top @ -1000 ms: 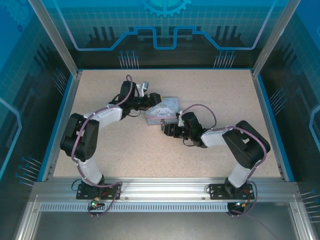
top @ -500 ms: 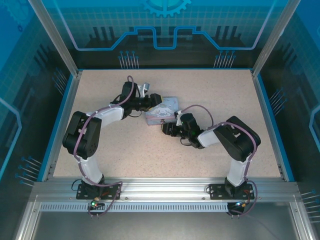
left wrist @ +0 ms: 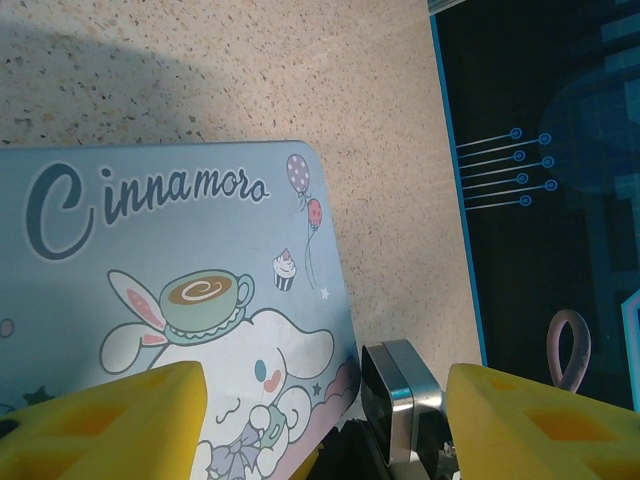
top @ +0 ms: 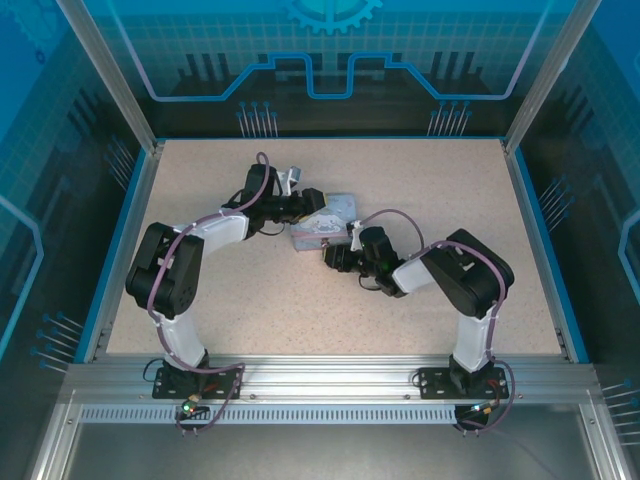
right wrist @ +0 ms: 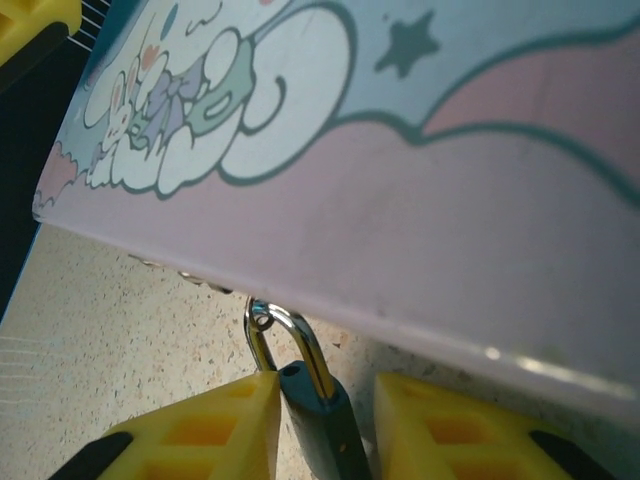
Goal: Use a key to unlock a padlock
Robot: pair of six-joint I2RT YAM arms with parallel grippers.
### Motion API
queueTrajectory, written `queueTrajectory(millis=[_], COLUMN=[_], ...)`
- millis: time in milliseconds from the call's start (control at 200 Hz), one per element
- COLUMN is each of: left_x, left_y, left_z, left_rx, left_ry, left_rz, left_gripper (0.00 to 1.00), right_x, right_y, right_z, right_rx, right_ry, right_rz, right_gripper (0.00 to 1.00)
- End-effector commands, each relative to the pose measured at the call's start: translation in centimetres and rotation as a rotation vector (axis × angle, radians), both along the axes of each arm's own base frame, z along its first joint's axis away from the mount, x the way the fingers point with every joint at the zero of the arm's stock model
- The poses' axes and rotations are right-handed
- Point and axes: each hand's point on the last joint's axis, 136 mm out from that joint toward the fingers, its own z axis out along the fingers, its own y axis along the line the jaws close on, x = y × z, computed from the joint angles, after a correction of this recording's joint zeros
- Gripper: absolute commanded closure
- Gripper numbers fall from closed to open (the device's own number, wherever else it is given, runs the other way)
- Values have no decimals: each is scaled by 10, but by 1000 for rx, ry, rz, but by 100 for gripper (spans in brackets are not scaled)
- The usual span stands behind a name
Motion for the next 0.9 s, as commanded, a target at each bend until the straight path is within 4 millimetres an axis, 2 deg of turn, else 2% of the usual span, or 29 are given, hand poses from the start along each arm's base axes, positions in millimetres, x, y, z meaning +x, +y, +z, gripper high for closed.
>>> queueTrajectory(millis=[0, 150, 290, 450, 540, 725, 895], left_x=[1, 1, 0, -10, -18, -32, -34], left_y=[-2, -2, 2, 3, 4, 11, 10], left_z=[13, 9, 9, 5, 1, -10, -11], left_rx=[8, 15, 36, 55, 61, 77, 75], left_ry=[-25, -18, -26, -24, -21, -2, -5], left_rz=[-1, 4, 19, 30, 44, 78, 82], left_gripper=[35, 35, 35, 35, 35, 35, 35], right_x=[-21, -23, -24, -25, -24, -29, -33], right_y=[3, -2, -14, -37, -43, -54, -37], right_z=[-30, -34, -34, -33, -30, -33, -17], right_rx=[-51, -69, -132, -328, -340, -360, -318], right_ry=[107, 123, 133, 153, 156, 181, 85], right_rz=[42, 27, -37, -149, -182, -208, -74], right_gripper=[74, 82, 89, 93, 94, 89, 74])
